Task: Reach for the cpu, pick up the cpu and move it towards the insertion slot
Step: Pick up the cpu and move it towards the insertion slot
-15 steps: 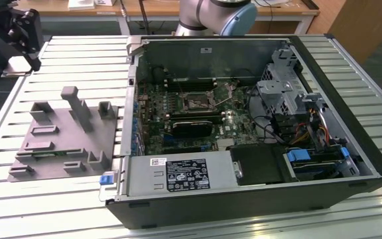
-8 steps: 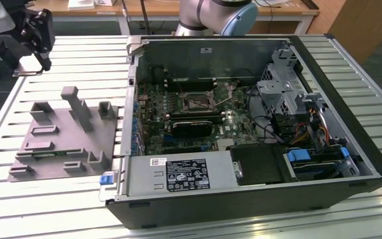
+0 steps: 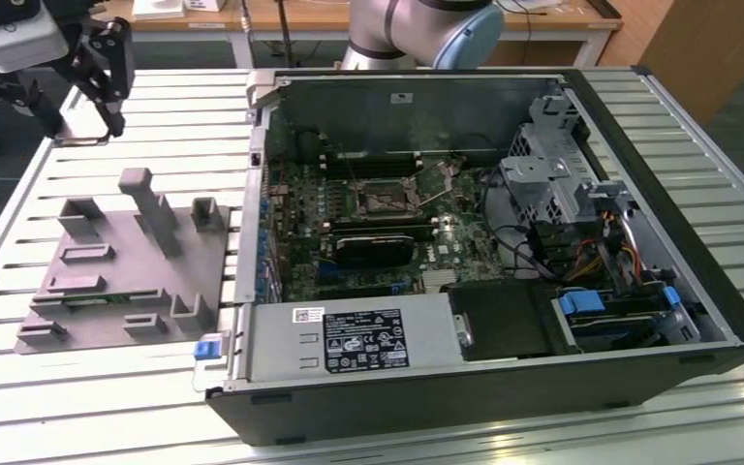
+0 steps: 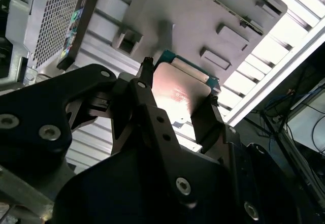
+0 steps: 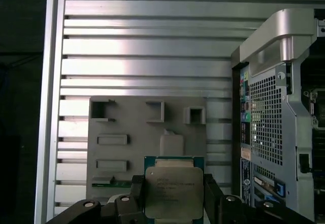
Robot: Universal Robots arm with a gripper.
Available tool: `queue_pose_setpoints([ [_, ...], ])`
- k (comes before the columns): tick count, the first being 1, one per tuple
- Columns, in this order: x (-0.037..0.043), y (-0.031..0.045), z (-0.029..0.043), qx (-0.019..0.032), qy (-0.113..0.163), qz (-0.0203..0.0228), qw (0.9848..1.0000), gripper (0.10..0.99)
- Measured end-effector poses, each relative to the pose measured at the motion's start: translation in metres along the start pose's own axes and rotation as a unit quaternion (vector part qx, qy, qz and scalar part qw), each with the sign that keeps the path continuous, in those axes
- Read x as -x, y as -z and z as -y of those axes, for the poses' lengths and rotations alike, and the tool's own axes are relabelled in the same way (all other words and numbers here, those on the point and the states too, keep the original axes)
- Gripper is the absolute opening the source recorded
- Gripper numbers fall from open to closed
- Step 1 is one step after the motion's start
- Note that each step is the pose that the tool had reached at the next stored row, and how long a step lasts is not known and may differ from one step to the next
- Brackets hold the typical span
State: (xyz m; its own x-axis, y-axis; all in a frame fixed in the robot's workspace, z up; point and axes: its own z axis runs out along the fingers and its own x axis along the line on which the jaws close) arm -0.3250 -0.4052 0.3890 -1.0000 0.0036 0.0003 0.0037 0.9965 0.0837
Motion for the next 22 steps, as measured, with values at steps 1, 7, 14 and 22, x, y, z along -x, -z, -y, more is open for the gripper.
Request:
queue_pose_setpoints([
  [1, 0.0027, 0.0000, 0.0000, 0.0001, 0.000, 0.0000, 1.0000, 0.545],
  [7, 0.0153, 0.0000, 0.0000, 0.0013, 0.000, 0.0000, 1.0000, 0.545],
  [14, 0.0243, 0.0001, 0.0006, 0.0033, 0.000, 0.0000, 1.0000, 0.545],
  [22, 0.0328, 0.0000, 0.0009, 0.0042, 0.000, 0.0000, 1.0000, 0.545],
])
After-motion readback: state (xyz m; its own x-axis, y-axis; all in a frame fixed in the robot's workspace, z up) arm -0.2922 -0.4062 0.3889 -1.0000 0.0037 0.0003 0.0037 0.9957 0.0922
